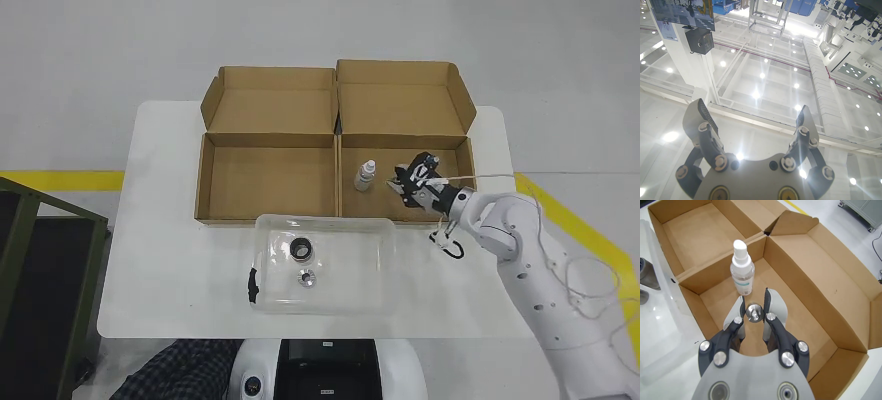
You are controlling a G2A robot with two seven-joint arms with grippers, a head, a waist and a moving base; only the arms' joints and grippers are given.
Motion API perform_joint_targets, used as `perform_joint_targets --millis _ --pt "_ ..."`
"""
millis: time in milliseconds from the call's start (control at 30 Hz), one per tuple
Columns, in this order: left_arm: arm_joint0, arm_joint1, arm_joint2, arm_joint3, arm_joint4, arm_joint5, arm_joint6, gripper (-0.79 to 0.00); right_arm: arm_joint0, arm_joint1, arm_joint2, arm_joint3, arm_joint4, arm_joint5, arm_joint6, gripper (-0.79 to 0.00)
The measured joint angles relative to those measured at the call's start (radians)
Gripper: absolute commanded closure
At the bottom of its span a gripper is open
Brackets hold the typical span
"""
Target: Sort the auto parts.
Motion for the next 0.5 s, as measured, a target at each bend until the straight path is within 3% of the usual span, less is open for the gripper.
perform_joint_targets --millis 367,500 --pt "0.000 0.000 0.000 0.000 0.000 0.000 0.000 -0.785 0.049 -0.016 -0.064 0.087 -0.023 0.025 0.008 0.000" --pt "0.000 0.000 0.000 0.000 0.000 0.000 0.000 -0.785 0.060 -0.020 -0.076 0.102 -0.028 0.029 0.009 -0.212"
